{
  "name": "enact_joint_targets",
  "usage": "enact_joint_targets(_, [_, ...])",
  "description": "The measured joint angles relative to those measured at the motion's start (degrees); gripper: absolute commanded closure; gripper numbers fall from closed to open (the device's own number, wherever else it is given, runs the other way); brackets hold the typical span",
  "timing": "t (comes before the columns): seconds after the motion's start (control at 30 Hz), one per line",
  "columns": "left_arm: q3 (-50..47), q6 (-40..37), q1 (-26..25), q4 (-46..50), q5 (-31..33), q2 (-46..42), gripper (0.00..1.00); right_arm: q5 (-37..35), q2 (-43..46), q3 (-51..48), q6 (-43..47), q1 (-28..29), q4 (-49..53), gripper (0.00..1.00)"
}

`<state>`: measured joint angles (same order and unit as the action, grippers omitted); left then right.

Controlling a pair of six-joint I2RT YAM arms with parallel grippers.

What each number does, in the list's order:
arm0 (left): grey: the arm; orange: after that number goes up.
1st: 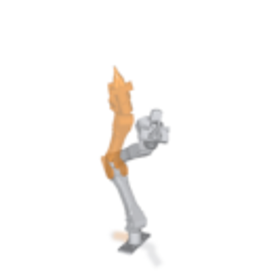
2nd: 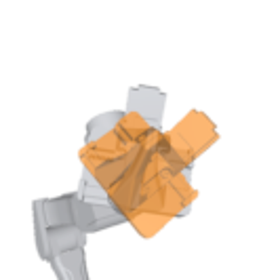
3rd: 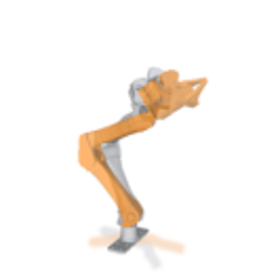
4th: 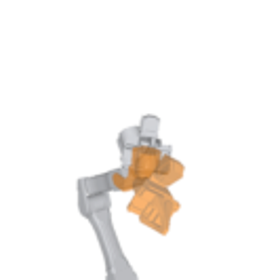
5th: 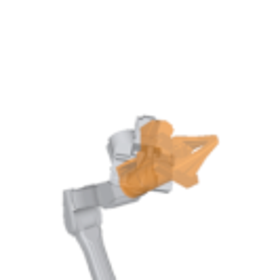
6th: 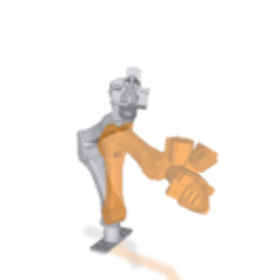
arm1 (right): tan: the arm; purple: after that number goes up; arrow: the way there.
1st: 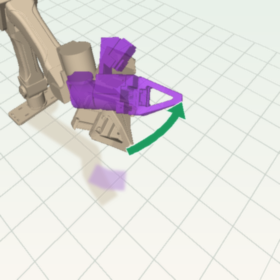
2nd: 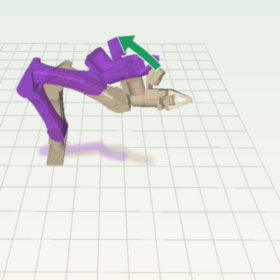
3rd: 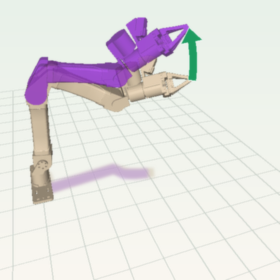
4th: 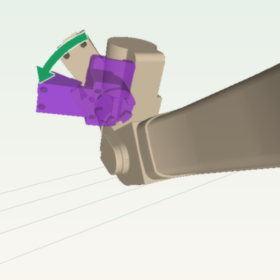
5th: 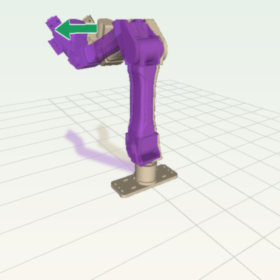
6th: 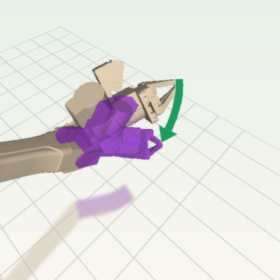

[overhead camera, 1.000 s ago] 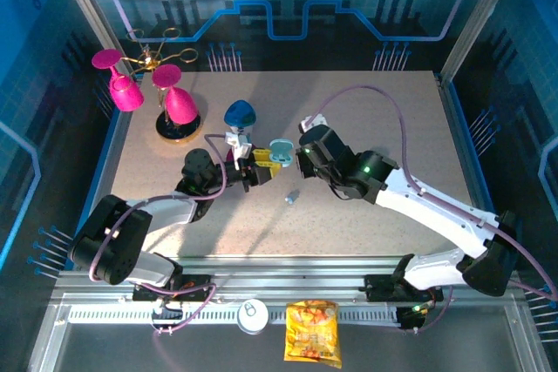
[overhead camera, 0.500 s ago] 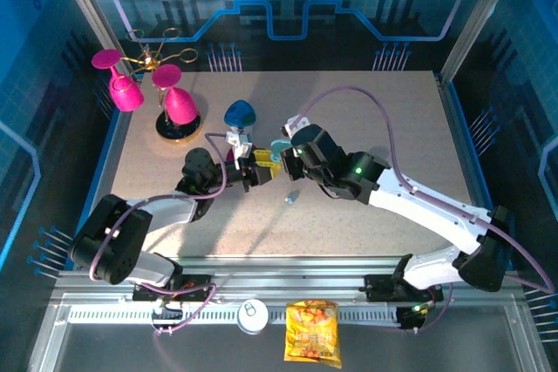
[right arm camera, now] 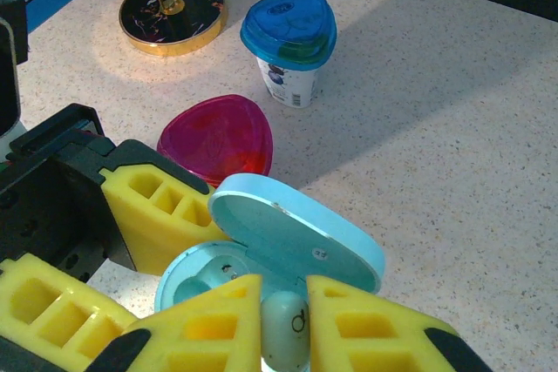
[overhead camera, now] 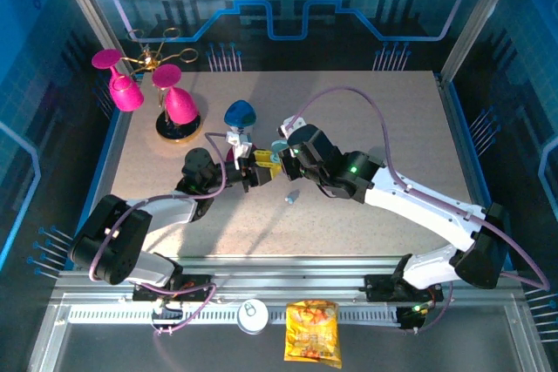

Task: Insert the wireless bluetooth earbuds into the charging case

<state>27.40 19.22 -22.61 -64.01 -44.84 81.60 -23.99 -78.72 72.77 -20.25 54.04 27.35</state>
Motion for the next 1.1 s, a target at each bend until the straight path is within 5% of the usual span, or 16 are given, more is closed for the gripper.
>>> enact_joint_targets(0.63, [0.2,0.35,0.0,0.57,0.0,-0.98,0.68,-1.25,-0.24,-0.46,0.87,0.0,-0.07,0.86])
enact_joint_targets(0.87, [0.2,0.33,0.09,0.68,-0.02,-1.2,0.68,0.85,0.24,-1.6,1.01,-0.13,-1.7,0.74])
enact_joint_targets(1.1, [0.2,0.37,0.11,-1.95,-0.02,-1.2,0.68,3.69,3.37,-3.58,0.74,-0.48,-4.33,0.51])
